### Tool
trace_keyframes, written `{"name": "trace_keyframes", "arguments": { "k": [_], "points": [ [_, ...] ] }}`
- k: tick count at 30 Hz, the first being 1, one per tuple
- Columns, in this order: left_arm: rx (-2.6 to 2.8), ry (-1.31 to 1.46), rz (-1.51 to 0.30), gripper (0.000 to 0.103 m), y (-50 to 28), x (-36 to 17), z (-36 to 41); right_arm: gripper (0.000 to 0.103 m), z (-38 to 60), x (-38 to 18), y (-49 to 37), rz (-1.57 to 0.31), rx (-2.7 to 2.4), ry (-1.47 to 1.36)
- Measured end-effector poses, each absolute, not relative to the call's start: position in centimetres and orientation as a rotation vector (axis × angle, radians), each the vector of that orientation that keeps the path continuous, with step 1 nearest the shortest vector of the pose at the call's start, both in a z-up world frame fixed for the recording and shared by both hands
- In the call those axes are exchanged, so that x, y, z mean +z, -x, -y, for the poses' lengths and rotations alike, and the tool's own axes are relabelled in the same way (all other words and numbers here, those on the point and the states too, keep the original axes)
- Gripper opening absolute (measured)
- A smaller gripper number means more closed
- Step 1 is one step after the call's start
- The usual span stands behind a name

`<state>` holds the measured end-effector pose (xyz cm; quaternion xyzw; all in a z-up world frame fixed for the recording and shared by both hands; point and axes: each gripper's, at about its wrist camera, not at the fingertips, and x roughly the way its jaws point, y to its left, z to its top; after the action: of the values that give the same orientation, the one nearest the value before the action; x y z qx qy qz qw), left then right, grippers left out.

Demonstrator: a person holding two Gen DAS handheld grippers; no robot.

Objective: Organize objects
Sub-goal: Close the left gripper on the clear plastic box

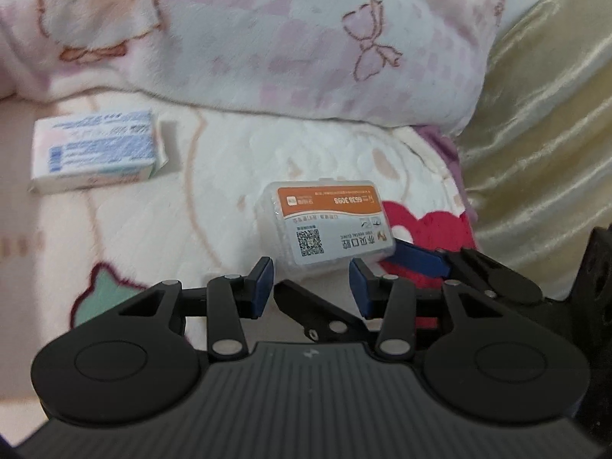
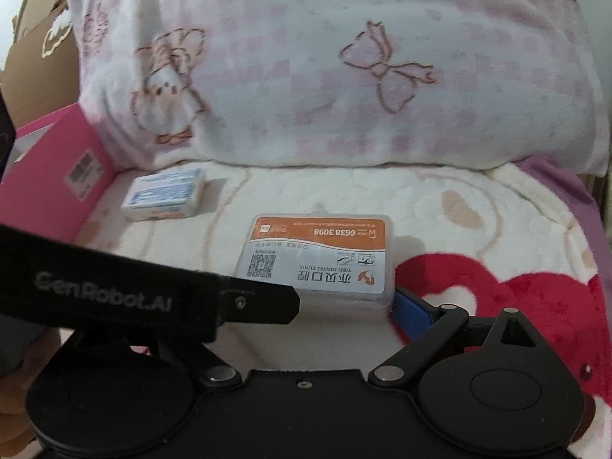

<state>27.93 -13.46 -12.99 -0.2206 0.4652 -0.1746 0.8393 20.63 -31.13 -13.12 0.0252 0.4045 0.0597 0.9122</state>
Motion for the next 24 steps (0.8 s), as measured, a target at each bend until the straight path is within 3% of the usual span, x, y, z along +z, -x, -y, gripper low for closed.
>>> {"name": "trace_keyframes", "arguments": {
  "k": [8,16,24],
  "points": [
    [-0.364,0.513,-1.033,0.041,-28.0,-13.2,13.3,0.097,31.3,-13.5,-21.3,-0.871,0.13,-0.064],
    [-0.296,0.524,-0.925,0.045,-28.3,-13.8,12.5,0.096,31.2,-14.3,-21.9,-0.873,0.116,-0.038],
    [-0.329,0.654,-0.928,0.044,-29.0,-15.3,11.6,0.097,30.8,-14.3,-22.0,-0.869,0.102,0.002]
  ]
}}
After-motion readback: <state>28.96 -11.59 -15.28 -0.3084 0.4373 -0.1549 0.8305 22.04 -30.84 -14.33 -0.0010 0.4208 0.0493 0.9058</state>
